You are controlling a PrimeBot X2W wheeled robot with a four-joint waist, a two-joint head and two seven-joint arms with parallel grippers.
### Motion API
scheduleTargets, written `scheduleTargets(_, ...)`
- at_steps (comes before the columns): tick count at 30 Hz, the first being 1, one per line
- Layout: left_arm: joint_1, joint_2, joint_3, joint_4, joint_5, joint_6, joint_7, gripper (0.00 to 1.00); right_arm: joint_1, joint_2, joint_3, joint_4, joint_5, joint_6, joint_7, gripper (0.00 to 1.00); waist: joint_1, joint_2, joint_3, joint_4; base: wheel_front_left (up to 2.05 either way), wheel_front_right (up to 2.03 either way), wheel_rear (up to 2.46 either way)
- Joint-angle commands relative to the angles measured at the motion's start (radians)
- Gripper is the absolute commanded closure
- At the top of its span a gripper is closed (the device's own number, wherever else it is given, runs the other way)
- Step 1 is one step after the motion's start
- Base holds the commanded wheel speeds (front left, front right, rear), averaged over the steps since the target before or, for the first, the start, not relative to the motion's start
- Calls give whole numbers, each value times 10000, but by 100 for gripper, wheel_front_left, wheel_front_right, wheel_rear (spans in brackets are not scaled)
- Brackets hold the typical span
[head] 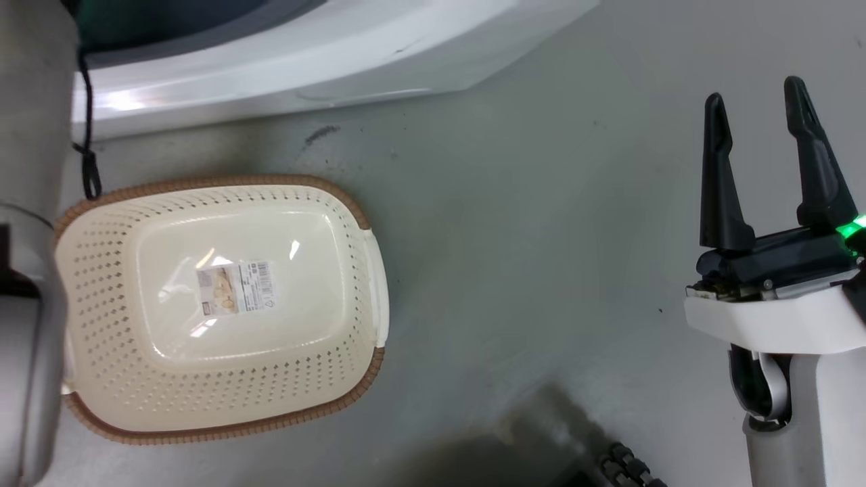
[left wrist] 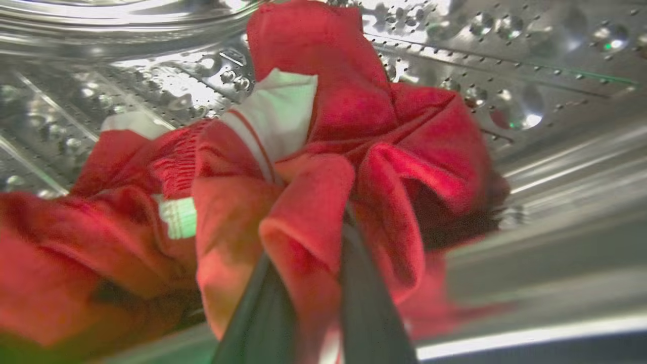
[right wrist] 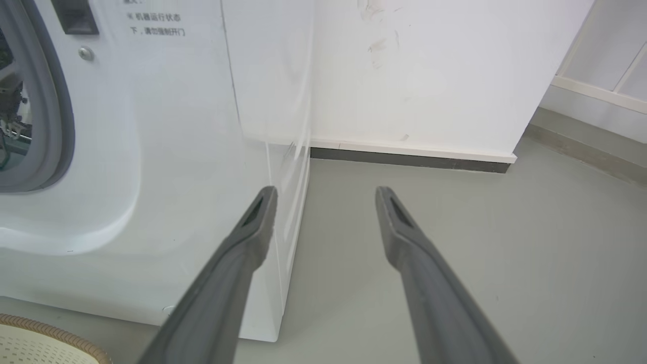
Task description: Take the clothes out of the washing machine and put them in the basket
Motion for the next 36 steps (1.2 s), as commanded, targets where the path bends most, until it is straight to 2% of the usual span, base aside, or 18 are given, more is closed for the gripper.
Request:
scheduleTargets(1,439,-51,-157,-118,-69,-1,-347,100,116,27,-15,47,-109,-7,-18,0,0,1,-495,233,0,0,0)
scheduleTargets(9,2356,-472,-918,-845,-1140,-1,-2235,100,619,23,-43,180,-602,-7,-18,0,0,1,-1923,927,0,0,0)
scheduleTargets(21,5265,-195,-1861,-2180,-2634,-1,-4482,100,1589,21,45,362,-1083,-7,-18,0,0,1,-3991,1597,0,0,0)
scheduleTargets(28,6672,-103,-1778,-3295,-2859,78,-4948,100,2171,23,95,433,-1150,-7,-17,0,0,1,-4948,1959,0,0,0)
scheduleTargets(36,8137,410,-1585,-5959,-2683,709,-5048,100,2908,21,112,444,-1183,-7,-17,0,0,1,-5963,2356,0,0,0)
